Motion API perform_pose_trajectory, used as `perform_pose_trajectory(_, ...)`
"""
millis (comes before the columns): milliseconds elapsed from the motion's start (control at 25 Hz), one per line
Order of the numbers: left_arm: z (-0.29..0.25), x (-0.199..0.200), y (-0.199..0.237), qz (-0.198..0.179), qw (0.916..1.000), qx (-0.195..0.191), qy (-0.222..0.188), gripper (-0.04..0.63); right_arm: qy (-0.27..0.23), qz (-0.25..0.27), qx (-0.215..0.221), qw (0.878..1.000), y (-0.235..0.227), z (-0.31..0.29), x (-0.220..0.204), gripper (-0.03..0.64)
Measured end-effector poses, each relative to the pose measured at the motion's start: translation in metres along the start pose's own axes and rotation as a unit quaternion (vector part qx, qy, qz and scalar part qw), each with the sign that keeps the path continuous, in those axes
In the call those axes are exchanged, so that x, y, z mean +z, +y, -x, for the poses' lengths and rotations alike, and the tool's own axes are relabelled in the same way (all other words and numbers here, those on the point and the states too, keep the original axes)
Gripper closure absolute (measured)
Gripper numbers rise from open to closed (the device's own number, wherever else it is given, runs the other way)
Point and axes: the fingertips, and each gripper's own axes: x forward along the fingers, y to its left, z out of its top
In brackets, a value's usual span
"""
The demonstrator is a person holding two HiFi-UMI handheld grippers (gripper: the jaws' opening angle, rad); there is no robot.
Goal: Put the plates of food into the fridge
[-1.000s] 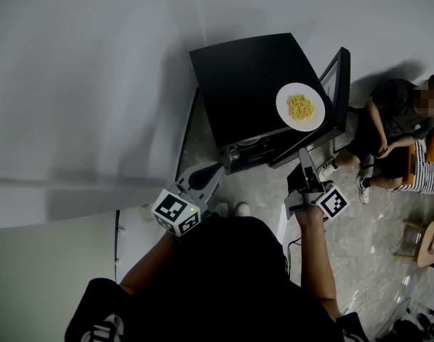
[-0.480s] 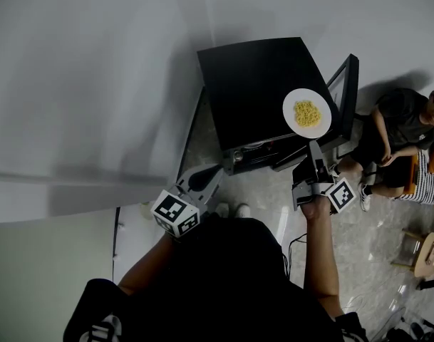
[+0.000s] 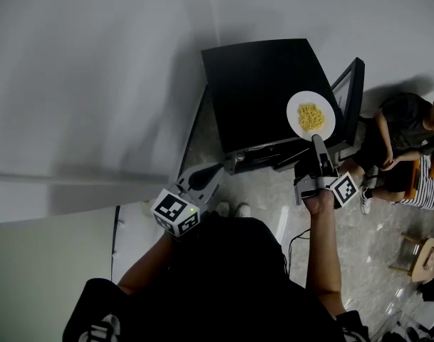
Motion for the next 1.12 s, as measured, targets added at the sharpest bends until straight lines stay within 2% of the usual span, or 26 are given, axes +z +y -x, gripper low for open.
perform_pose_trajectory(80,-0.001,0.000,-0.001,-0.003,1.0000,-0.001,0.001,0.571,0.003,-0.006,-0.006,1.000,-0.003,-0.001,-0.001,0.504)
perform_pose_trajectory(200,-0.002,0.000,-0.003,-0.003,1.0000,-0.001,0.002,0.571,0.003,-0.030,-0.014,0.999,-0.007,0.000,-0.002,0.562)
perform_pose_trajectory(520,-0.007,-0.001,0.000,0.002,1.0000,-0.003,0.003,0.571,0.004,-0.057,-0.021,0.998,-0.011,0.001,-0.001,0.572)
perform_pose_trajectory(800,-0.011,-0.002,-0.005,0.000,0.9999,-0.015,0.005,0.571,0.012,-0.059,-0.019,0.998,-0.008,0.016,-0.011,0.572)
perform_pose_trajectory(1000,-0.043,0.003,0.009,0.007,0.9994,-0.028,0.019,0.571,0.012,-0.064,-0.030,0.997,-0.021,0.003,0.000,0.575)
perform_pose_trajectory(1120,-0.033,0.001,0.000,0.004,0.9993,-0.033,0.018,0.571,0.012,-0.067,-0.024,0.997,-0.013,0.022,-0.010,0.578)
